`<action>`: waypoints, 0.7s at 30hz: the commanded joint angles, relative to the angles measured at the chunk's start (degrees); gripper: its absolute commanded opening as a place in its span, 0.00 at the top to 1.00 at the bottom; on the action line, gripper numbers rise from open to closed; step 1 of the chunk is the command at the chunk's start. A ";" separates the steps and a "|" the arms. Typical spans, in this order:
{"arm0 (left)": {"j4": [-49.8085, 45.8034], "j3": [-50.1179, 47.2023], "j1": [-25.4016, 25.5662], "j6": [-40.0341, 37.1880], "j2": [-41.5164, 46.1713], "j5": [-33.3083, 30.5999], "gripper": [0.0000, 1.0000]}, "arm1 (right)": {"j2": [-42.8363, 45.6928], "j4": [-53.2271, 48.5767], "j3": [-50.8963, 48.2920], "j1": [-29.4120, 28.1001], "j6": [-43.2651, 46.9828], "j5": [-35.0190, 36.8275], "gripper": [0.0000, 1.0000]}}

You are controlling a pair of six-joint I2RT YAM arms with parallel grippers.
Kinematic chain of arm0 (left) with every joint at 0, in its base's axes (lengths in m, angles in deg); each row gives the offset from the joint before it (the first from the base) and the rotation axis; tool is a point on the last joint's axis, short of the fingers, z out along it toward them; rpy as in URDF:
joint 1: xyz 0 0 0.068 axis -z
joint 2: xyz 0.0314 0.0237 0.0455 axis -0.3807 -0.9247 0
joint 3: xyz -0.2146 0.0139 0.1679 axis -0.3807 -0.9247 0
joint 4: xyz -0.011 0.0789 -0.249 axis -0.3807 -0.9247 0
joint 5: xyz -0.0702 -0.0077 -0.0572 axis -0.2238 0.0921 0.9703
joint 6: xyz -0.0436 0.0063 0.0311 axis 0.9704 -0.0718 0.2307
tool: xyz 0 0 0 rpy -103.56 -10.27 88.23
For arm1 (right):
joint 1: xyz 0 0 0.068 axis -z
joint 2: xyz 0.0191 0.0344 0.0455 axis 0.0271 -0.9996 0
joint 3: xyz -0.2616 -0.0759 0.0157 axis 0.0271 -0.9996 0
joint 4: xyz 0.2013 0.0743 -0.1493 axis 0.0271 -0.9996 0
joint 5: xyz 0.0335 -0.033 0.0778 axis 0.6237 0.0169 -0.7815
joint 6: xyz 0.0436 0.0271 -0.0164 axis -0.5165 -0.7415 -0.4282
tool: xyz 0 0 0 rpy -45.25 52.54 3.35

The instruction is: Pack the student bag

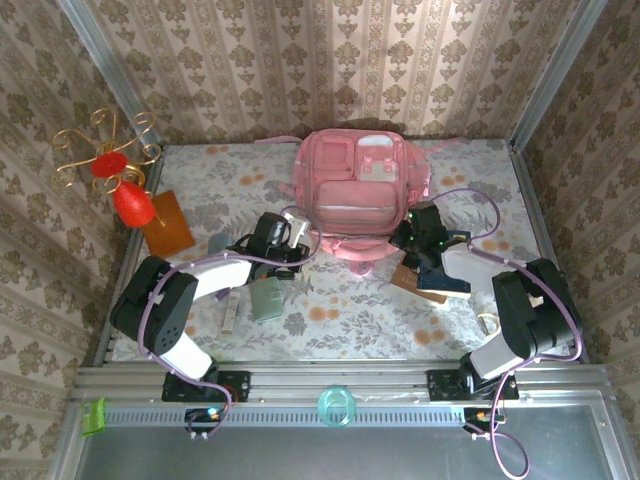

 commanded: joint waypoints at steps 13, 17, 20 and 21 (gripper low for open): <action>-6.92 14.64 1.36 -6.51 -9.42 18.20 0.56 | -3.21 1.50 3.36 0.33 3.76 -5.34 1.00; -8.18 17.06 1.20 -6.96 -12.20 19.00 0.55 | -3.24 1.86 3.10 0.27 3.55 -5.55 1.00; -8.89 18.16 1.40 -7.20 -13.50 18.17 0.55 | -3.53 2.37 3.01 0.33 3.28 -5.83 1.00; -8.67 18.20 1.48 -7.12 -13.74 17.64 0.55 | -3.61 2.66 2.92 0.27 3.16 -6.03 1.00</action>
